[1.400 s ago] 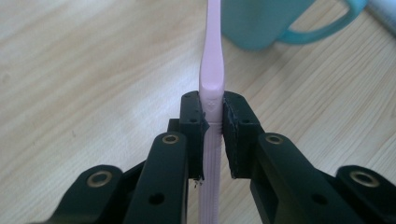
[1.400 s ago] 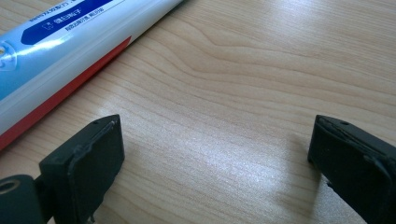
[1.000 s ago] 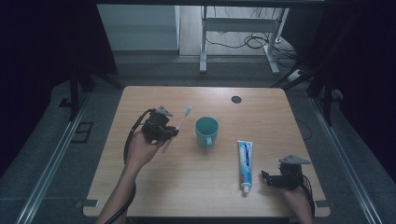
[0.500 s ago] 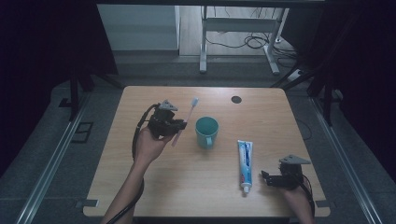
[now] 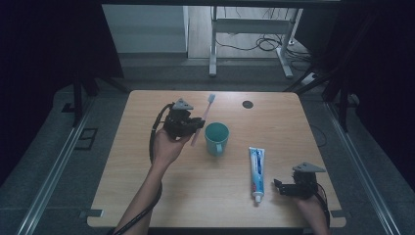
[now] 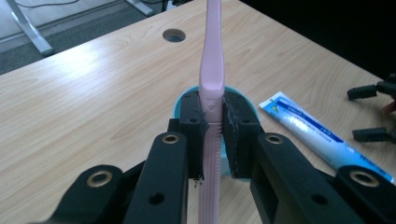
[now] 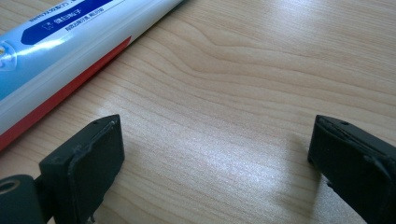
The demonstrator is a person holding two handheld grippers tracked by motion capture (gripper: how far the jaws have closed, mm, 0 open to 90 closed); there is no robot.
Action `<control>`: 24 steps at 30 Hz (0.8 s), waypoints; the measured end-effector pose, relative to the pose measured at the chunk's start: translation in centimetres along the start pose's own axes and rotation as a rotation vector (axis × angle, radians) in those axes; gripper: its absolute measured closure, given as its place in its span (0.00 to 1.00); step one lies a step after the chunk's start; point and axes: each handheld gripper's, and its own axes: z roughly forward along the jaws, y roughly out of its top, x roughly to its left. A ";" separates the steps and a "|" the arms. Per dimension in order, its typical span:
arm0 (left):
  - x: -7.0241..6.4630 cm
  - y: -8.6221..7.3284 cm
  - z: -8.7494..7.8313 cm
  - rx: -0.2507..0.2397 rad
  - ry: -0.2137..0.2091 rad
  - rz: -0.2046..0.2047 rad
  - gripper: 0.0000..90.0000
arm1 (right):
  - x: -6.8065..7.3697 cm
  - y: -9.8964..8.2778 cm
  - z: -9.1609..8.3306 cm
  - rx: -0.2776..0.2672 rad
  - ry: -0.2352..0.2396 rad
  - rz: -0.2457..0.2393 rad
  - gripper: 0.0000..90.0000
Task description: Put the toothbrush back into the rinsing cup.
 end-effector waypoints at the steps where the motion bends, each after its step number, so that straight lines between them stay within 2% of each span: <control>1: -0.1 0.2 0.3 -0.009 -0.004 -0.003 0.88 | 0.0 0.0 0.0 0.000 0.000 0.000 0.04; 15: -0.9 1.4 2.1 -0.078 0.001 0.002 0.88 | 0.0 0.0 0.0 0.000 0.000 -0.001 0.04; 24: -1.5 2.0 3.3 -0.118 0.022 0.006 0.88 | 0.0 0.0 0.0 -0.001 0.002 -0.002 0.04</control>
